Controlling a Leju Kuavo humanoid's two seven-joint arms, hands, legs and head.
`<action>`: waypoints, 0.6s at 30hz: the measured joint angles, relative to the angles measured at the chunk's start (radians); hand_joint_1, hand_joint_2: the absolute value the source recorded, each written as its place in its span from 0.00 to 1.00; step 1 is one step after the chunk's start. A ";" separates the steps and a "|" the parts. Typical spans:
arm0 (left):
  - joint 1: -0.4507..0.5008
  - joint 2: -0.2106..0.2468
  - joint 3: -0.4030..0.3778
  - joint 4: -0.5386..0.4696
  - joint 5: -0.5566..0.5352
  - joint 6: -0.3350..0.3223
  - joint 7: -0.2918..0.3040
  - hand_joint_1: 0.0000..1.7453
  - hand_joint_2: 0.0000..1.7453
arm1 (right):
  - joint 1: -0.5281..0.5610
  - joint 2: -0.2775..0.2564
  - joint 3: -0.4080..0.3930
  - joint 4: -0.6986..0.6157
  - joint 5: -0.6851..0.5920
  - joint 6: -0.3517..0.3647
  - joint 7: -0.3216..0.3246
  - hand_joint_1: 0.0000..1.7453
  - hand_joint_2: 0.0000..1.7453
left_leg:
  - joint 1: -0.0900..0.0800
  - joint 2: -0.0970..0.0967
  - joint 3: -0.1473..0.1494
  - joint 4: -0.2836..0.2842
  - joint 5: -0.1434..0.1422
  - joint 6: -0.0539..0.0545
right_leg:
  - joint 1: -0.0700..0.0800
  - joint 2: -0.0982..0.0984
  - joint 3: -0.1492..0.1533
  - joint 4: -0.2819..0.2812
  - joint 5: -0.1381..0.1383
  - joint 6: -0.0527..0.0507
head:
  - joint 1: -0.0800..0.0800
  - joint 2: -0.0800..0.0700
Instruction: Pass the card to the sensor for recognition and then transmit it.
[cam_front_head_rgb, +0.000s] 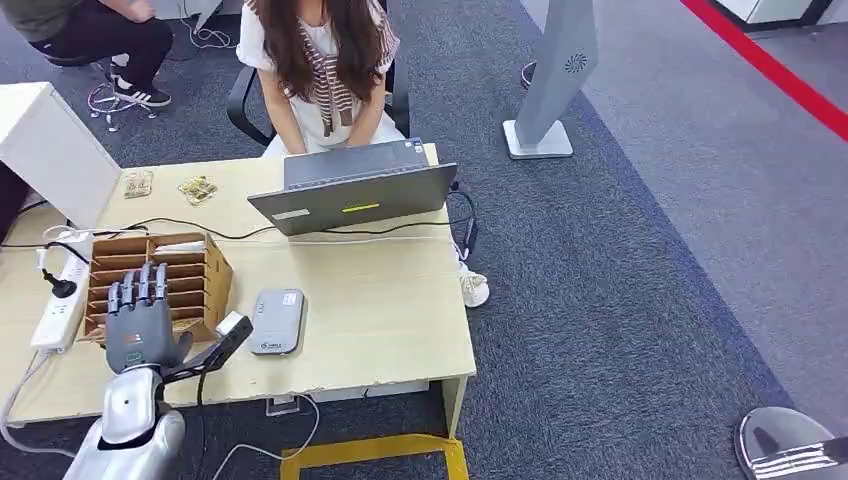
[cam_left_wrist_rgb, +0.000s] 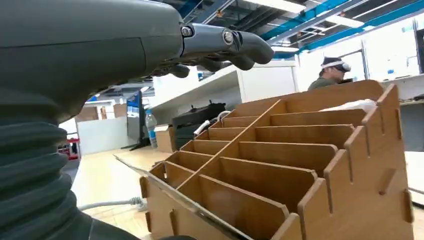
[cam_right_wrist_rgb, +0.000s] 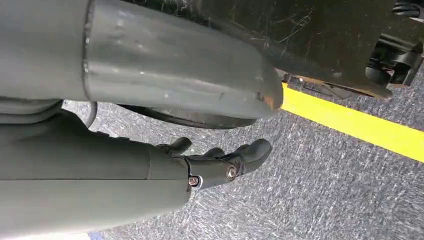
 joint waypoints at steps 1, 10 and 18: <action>-0.001 0.000 0.000 0.000 0.000 0.000 0.005 0.00 1.00 | 0.000 0.000 0.000 0.000 0.000 0.000 0.000 0.00 0.00 | 0.000 0.000 0.000 0.000 0.000 0.000 | 0.000 0.000 0.000 0.000 0.000 0.000 | 0.000 0.000; -0.004 -0.004 0.000 0.000 0.007 -0.003 0.004 1.00 1.00 | 0.000 0.000 -0.002 0.000 0.003 0.000 0.000 0.00 0.00 | 0.000 0.000 0.000 0.000 0.000 0.000 | 0.000 0.000 0.000 0.000 0.000 0.000 | 0.000 0.000; -0.006 -0.004 0.000 0.001 0.018 -0.006 -0.011 1.00 1.00 | 0.000 0.000 -0.006 0.000 0.006 0.000 0.000 0.00 0.00 | 0.000 0.000 0.000 0.000 0.000 0.000 | 0.000 0.000 0.000 0.000 0.000 0.000 | 0.000 0.000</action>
